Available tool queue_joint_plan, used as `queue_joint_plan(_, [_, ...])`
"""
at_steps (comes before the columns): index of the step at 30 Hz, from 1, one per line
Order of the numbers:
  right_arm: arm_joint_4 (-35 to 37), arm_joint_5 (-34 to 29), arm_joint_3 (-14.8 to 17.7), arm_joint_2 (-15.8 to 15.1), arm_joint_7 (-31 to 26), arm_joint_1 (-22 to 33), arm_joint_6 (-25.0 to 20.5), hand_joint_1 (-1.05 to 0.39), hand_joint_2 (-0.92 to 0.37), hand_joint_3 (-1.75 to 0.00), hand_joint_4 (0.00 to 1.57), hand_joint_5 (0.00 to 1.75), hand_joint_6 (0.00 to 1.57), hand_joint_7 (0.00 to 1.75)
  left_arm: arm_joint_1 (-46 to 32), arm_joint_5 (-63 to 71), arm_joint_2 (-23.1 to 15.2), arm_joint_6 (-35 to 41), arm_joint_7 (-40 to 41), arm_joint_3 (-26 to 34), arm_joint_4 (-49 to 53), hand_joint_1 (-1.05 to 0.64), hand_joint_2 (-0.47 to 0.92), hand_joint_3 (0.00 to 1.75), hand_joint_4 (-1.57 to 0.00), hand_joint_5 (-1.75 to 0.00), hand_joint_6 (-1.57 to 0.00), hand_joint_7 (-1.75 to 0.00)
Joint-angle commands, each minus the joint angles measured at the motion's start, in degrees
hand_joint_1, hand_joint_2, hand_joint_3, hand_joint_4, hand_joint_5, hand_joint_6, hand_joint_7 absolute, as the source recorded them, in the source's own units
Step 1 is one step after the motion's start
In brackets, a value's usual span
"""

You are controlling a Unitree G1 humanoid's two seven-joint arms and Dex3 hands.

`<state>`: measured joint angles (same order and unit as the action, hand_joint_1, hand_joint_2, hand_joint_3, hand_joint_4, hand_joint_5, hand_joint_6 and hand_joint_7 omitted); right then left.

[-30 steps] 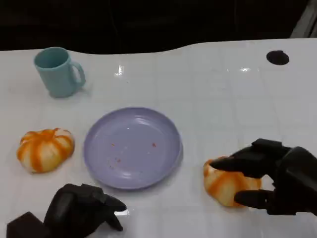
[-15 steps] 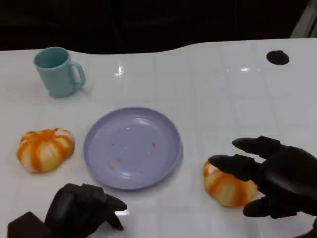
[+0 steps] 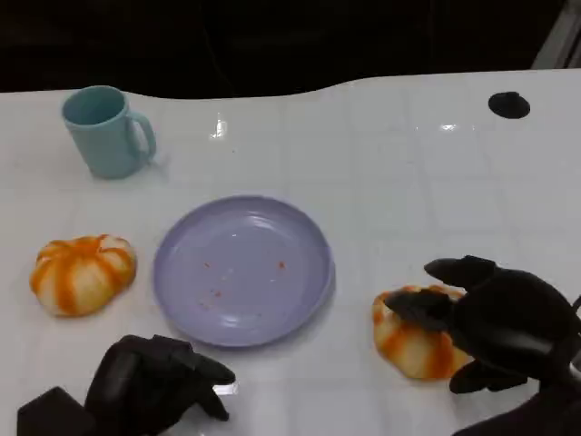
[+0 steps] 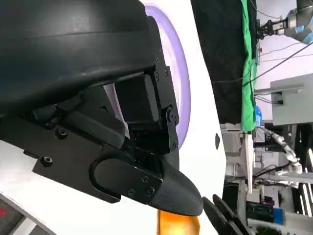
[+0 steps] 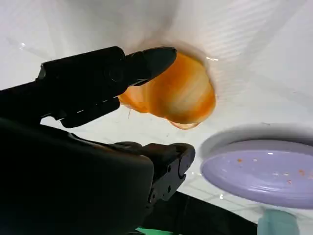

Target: Grasp the bread from the table and place it into the plate.

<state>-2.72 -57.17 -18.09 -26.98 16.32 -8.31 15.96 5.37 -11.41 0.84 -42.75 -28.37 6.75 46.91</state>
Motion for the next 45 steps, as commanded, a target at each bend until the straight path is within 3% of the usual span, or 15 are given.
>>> queue_joint_plan(1, [4.72, -1.20, -2.47, -0.30, -1.16, -3.34, -1.76, -0.61, -0.92, -0.02, 0.08, 0.07, 0.19, 0.00, 0.14, 0.41, -0.69, -0.74, 0.74, 0.14, 0.47, -1.05, 0.92, 0.07, -1.34, -0.93, -1.57, -0.22])
queue_joint_plan(10, [13.75, -1.69, -7.93, 0.53, -4.06, -8.53, -3.82, -0.58, -0.92, -0.07, 0.09, 0.07, 0.21, 0.01, -0.18, 0.94, -0.67, -0.85, 1.06, 0.15, 0.20, -1.05, 0.92, 0.08, -1.34, -0.93, -1.57, -0.22])
queue_joint_plan(12, [15.45, -1.39, -8.95, 0.66, -4.06, -9.56, -4.04, -0.54, -0.92, -0.11, 0.20, 0.11, 0.29, 0.04, -0.24, 0.88, -0.61, -0.81, 1.03, 0.18, 0.06, -1.05, 0.92, 0.08, -1.34, -0.94, -1.57, -0.22])
queue_joint_plan(15, [18.05, 0.30, -9.57, 1.12, -5.85, -10.58, -3.18, -0.42, -0.92, -0.21, 0.64, 0.21, 0.58, 0.09, -0.31, 0.73, -0.57, -0.72, 0.85, 0.18, -0.14, -1.05, 0.92, 0.07, -1.34, -0.94, -1.57, -0.22])
queue_joint_plan(16, [18.73, 0.98, -9.61, 1.23, -6.69, -10.73, -2.72, -0.37, -0.92, -0.27, 0.79, 0.43, 0.77, 0.08, -0.31, 0.75, -0.59, -0.76, 0.84, 0.18, -0.13, -1.05, 0.92, 0.07, -1.34, -0.94, -1.57, -0.22])
queue_joint_plan(17, [19.76, 2.38, -9.17, 1.73, -8.34, -10.60, -2.07, -0.36, -0.92, -0.28, 0.82, 0.50, 0.82, 0.08, -0.32, 0.79, -0.58, -0.77, 0.91, 0.18, -0.14, -1.05, 0.92, 0.07, -1.34, -0.94, -1.57, -0.22])
queue_joint_plan(18, [20.69, 2.91, -9.11, 1.94, -10.74, -10.52, -1.31, -0.32, -0.92, -0.27, 0.87, 0.93, 1.03, 0.13, -0.34, 0.86, -0.58, -0.75, 1.00, 0.16, -0.18, -1.05, 0.92, 0.07, -1.34, -0.94, -1.57, -0.22])
queue_joint_plan(20, [22.09, 3.21, -9.35, 2.05, -14.96, -10.45, -0.20, -0.30, -0.92, -0.31, 0.82, 1.50, 1.15, 0.27, -0.34, 1.00, -0.60, -0.77, 1.14, 0.13, -0.17, -1.05, 0.92, 0.07, -1.35, -0.94, -1.57, -0.22])
queue_joint_plan(22, [23.29, 3.33, -9.65, 2.11, -18.28, -10.54, 0.78, -0.28, -0.92, -0.40, 0.81, 1.69, 0.90, 0.98, -0.36, 0.94, -0.60, -0.53, 1.12, 0.13, -0.28, -1.05, 0.92, 0.07, -1.35, -0.94, -1.57, -0.22])
queue_joint_plan(23, [23.84, 3.28, -9.78, 2.19, -19.68, -10.62, 1.05, -0.26, -0.92, -0.43, 0.80, 1.73, 0.81, 1.22, -0.39, 0.85, -0.59, -0.31, 1.05, 0.13, -0.39, -1.05, 0.92, 0.07, -1.35, -0.94, -1.57, -0.22])
queue_joint_plan(25, [25.07, 3.64, -9.80, 2.41, -22.44, -10.84, 1.86, -0.25, -0.92, -0.48, 0.80, 1.74, 0.72, 1.46, -0.36, 0.84, -0.60, -0.40, 0.97, 0.12, -0.34, -1.05, 0.92, 0.07, -1.35, -0.94, -1.57, -0.23])
queue_joint_plan(31, [28.00, 5.02, -9.26, 3.79, -31.53, -10.94, 4.04, -0.26, -0.91, -0.52, 0.76, 1.75, 0.70, 1.42, -0.43, 1.29, -0.61, -0.44, 1.46, 0.03, -0.24, -1.05, 0.92, 0.07, -1.34, -0.94, -1.57, -0.23])
queue_joint_plan(37, [31.50, 6.39, -8.62, 5.76, -41.51, -11.40, 7.35, -0.21, -0.78, -0.61, 0.79, 1.75, 0.59, 1.74, -0.48, 1.34, -0.60, -0.49, 1.43, -0.05, -0.30, -1.05, 0.92, 0.07, -1.34, -0.94, -1.57, -0.23])
queue_joint_plan(40, [31.51, 6.94, -8.30, 6.33, -43.57, -11.68, 7.80, -0.20, -0.68, -0.79, 0.80, 1.75, 0.60, 1.75, -0.50, 1.27, -0.57, -0.51, 1.39, -0.03, -0.31, -1.05, 0.92, 0.08, -1.34, -0.94, -1.57, -0.23])
queue_joint_plan(45, [29.16, 10.87, -7.11, 7.85, -42.18, -11.62, 8.81, -0.18, -0.60, -0.89, 0.84, 1.75, 0.64, 1.74, -0.52, 1.63, -0.67, -0.65, 1.79, -0.09, -0.25, -1.05, 0.92, 0.08, -1.35, -0.94, -1.57, -0.23])
